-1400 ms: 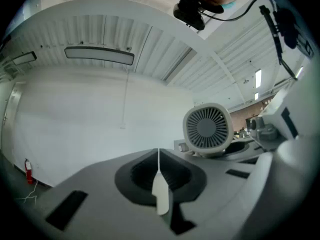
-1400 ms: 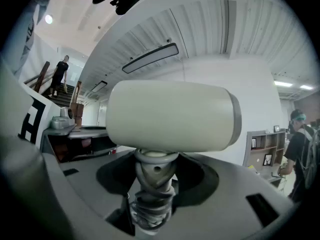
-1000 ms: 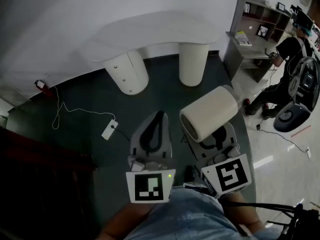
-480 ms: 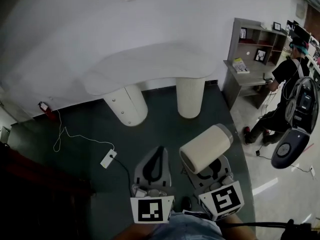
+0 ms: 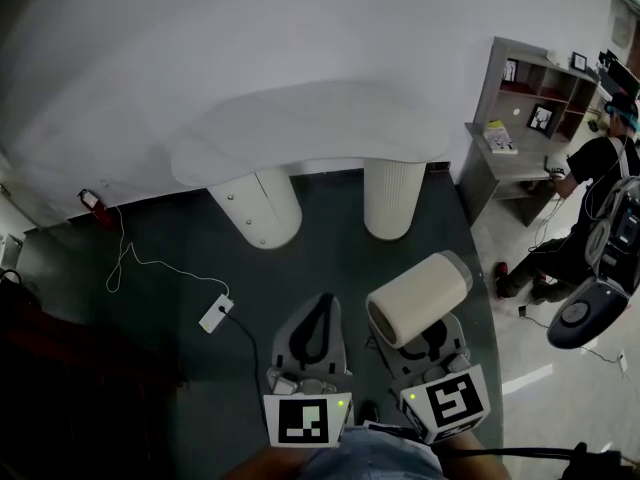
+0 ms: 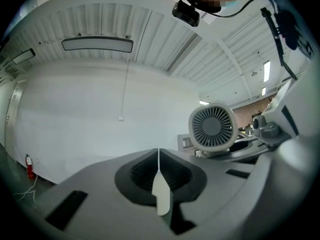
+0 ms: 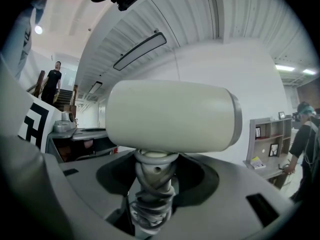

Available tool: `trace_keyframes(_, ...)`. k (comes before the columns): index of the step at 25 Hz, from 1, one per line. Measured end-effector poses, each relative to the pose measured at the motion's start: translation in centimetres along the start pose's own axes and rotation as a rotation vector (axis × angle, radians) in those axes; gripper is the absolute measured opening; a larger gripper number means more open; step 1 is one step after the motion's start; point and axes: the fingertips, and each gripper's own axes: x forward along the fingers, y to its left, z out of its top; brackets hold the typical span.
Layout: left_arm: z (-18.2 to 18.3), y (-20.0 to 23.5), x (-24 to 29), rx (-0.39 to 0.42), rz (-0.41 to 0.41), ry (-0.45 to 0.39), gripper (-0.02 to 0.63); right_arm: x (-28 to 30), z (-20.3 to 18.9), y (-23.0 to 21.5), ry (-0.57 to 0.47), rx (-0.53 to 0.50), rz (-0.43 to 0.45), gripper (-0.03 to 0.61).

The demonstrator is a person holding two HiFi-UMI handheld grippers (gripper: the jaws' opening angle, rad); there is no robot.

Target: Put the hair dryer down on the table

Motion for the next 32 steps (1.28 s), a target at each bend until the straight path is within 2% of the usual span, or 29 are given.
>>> trace_keyframes(5, 0.0, 3.1, 6.0, -0.015, -0.019, -0.010, 0.012, 5.8, 0.5, -2.8, 0.027, 0.007, -0.022, 0.221)
trace_keyframes(14, 2.4, 10.4, 16.6, -0.023, -0.040, -0.055, 0.012, 17.5, 4.5, -6.4, 0.004, 0.000, -0.037, 0.221)
trace_keyframes(18, 3.4, 13.1, 20.1, -0.007, -0.052, -0.082, 0.012, 21.7, 5.8, -7.2, -0.014, -0.015, -0.038, 0.221)
trace_keyframes(21, 3.5, 14.8, 22.0, -0.027, -0.049, -0.094, 0.012, 24.0, 6.4, -7.6, -0.016, -0.028, -0.041, 0.221)
trace_keyframes(27, 2.7, 16.1, 25.2, -0.043, -0.063, -0.078, 0.012, 26.9, 6.8, -9.3, -0.010, -0.033, -0.058, 0.221)
trace_keyframes(32, 0.9, 16.0, 28.1, -0.046, -0.069, -0.033, 0.012, 28.8, 5.7, -11.7, 0.016, 0.000, -0.075, 0.221)
